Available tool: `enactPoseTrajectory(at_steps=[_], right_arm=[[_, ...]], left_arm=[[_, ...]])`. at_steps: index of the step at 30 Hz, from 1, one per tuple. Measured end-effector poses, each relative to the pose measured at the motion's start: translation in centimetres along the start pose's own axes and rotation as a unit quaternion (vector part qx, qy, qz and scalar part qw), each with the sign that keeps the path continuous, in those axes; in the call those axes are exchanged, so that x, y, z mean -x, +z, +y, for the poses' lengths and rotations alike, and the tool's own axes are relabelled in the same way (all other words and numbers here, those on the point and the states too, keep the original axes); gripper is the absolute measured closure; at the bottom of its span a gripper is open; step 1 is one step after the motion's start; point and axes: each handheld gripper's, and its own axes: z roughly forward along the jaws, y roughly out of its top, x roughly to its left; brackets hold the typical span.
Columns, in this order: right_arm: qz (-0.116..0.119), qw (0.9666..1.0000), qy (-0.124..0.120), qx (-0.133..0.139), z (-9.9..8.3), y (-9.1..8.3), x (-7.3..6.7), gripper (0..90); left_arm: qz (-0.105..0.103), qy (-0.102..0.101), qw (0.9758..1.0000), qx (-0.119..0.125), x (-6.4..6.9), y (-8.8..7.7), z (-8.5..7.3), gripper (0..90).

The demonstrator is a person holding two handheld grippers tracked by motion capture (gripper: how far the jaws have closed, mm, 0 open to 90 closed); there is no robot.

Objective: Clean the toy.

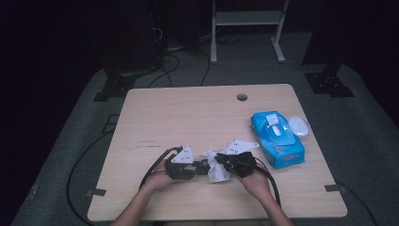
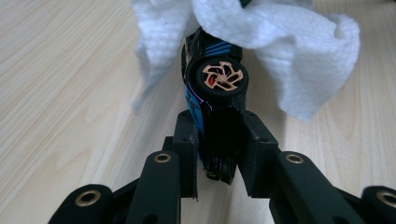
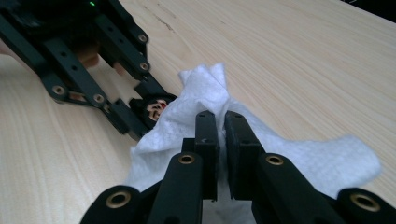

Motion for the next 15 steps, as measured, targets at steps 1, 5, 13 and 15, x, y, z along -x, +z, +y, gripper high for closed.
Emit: enactPoseTrajectory(at_steps=[1,5,13,15], right_arm=[[-0.001,1.0,0.003,0.001,-0.1,-0.1,0.2,83.6],[-0.018,0.9991,0.037,0.012,-1.2,-1.3,1.9,83.6],[-0.018,0.999,0.039,0.016,-0.7,-1.5,1.3,83.7],[-0.003,0.9997,0.021,0.014,0.4,-0.4,0.1,83.8]], left_arm=[[-0.001,-0.001,1.0,0.001,-0.1,-0.1,-0.1,70.9],[0.0,0.001,1.0,-0.002,-0.3,-0.3,-0.2,70.9],[-0.001,-0.003,1.0,-0.001,-0.3,-0.2,-0.2,70.8],[0.0,-0.002,1.0,-0.002,-0.3,-0.2,-0.1,70.9]])
